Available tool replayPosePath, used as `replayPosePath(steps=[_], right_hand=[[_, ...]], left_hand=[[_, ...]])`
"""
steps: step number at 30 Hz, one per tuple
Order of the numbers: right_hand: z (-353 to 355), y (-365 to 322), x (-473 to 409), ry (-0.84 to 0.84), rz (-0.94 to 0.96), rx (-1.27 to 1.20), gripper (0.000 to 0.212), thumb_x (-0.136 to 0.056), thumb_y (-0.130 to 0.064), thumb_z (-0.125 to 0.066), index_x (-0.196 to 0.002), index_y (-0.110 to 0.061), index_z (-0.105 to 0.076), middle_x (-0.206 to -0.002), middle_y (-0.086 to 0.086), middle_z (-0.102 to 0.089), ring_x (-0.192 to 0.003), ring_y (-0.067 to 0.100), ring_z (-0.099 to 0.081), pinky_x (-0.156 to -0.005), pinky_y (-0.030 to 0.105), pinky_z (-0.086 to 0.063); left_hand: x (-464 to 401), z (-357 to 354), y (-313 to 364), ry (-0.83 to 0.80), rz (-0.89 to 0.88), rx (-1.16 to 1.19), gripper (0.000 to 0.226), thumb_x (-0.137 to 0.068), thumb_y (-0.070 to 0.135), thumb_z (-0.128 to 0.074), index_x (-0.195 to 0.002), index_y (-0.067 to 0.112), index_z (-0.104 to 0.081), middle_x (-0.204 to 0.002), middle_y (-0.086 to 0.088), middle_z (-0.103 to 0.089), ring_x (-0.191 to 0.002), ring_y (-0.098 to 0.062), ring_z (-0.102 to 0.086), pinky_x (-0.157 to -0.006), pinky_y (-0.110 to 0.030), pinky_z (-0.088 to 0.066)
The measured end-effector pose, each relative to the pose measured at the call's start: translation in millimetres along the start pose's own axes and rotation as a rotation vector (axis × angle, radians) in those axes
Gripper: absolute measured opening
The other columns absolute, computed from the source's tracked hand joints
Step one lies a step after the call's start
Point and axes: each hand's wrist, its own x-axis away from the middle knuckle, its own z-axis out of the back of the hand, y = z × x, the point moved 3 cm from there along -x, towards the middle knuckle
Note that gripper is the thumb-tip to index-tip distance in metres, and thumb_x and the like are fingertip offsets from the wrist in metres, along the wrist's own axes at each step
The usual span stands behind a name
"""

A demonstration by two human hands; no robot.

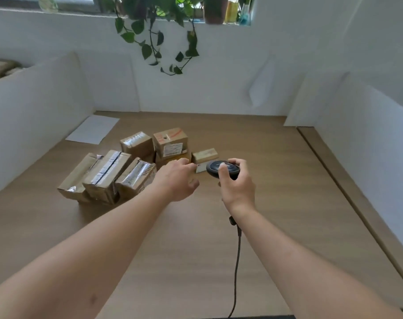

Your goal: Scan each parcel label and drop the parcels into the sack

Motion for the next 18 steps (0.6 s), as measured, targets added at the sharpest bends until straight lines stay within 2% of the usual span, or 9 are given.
replayPosePath(steps=[7,13,18], right_hand=[[-16,32,-83,0.031,-0.095,0.02,0.04,-0.08,-0.068,-0.054,-0.112,-0.044,-0.058,-0.101,-0.015,-0.074,-0.091,0.019,-0.076,-0.084,0.047,-0.062],[-45,91,-159,-0.033,-0.185,0.022,0.036,-0.086,-0.064,-0.058,-0.116,-0.043,-0.058,-0.102,-0.017,-0.073,-0.092,0.019,-0.076,-0.086,0.046,-0.061],[-69,151,-210,-0.102,-0.295,0.013,0.049,-0.076,-0.074,-0.052,-0.115,-0.046,-0.058,-0.103,-0.017,-0.075,-0.094,0.017,-0.076,-0.087,0.047,-0.062]], left_hand=[[-104,-30,-14,-0.076,-0.02,0.013,0.057,-0.099,0.051,-0.057,-0.151,0.027,-0.052,-0.149,-0.001,-0.051,-0.131,-0.028,-0.053,-0.102,-0.045,-0.051],[-186,-87,-23,-0.146,0.047,0.019,0.058,-0.098,0.051,-0.056,-0.151,0.027,-0.052,-0.148,-0.002,-0.053,-0.127,-0.028,-0.056,-0.098,-0.046,-0.055],[-249,-136,-31,-0.184,0.142,0.058,0.058,-0.096,0.049,-0.062,-0.15,0.027,-0.051,-0.148,-0.003,-0.051,-0.125,-0.028,-0.056,-0.094,-0.045,-0.057]])
